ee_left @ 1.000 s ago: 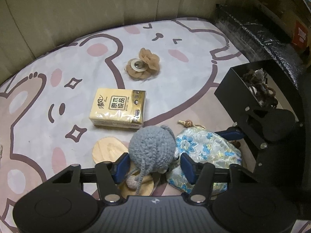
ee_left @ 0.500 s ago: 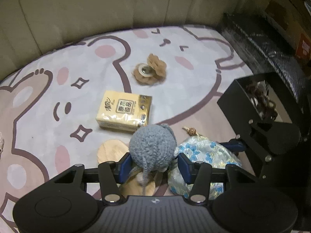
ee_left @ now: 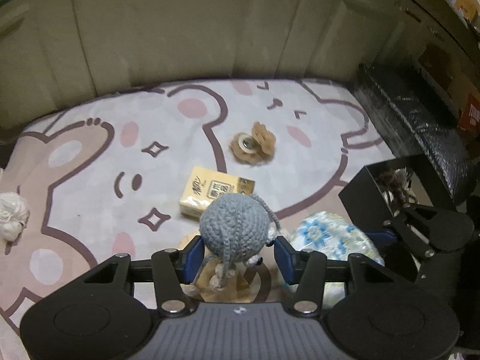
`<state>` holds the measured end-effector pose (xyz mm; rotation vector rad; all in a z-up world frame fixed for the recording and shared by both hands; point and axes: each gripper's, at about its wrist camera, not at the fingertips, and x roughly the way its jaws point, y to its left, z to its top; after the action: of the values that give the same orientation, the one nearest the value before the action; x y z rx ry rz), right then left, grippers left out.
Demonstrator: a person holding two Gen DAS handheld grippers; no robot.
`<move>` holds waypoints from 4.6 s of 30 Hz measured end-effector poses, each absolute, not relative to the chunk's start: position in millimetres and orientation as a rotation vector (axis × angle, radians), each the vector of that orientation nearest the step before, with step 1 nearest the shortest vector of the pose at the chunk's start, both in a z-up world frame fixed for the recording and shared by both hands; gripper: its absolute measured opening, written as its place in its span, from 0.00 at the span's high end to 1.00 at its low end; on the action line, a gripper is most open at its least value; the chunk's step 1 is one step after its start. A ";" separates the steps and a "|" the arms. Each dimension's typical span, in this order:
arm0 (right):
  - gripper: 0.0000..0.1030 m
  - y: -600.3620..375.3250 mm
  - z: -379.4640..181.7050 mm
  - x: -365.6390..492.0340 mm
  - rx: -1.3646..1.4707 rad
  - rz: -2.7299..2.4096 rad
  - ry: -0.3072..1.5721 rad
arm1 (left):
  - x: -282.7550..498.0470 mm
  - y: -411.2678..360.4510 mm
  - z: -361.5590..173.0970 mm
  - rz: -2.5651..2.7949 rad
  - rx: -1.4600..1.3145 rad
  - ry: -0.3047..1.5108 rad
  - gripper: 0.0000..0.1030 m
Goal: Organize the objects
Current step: 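Grasp the grey knitted mouse with the left tool while the right tool grasps the floral pouch, then lift and carry the mouse and pouch over the black box with both tools, then lower the pouch and mouse into the box and open both tools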
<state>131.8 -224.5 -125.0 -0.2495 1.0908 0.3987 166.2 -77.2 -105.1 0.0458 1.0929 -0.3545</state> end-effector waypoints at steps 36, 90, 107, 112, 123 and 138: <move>0.18 -263.7 -48.5 116.2 0.031 0.163 0.887 | 140.1 -51.2 -46.7 -0.273 -0.050 0.954 0.53; 0.18 -435.8 -97.2 85.0 0.204 -0.203 0.989 | 112.9 -212.4 -26.6 -0.674 -0.066 0.828 0.54; 0.18 -398.7 -143.0 109.2 -0.219 -0.198 1.172 | 122.1 -226.6 -48.3 -0.711 -0.040 0.892 0.54; 0.17 -409.4 -141.4 109.5 -0.084 -0.182 1.157 | 123.4 -228.9 -53.9 -0.721 -0.039 0.917 0.54; 0.24 -433.0 -106.1 93.2 0.120 -0.196 1.070 | 123.4 -234.9 -64.2 -0.738 -0.024 0.967 0.54; 0.64 -445.3 -141.8 96.9 0.202 -0.212 1.215 | 117.1 -253.8 -91.8 -0.795 0.060 1.097 0.54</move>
<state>96.9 -445.3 -141.8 0.2016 1.2148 -0.2120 117.1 -253.8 -91.8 0.0600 1.0973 -0.7948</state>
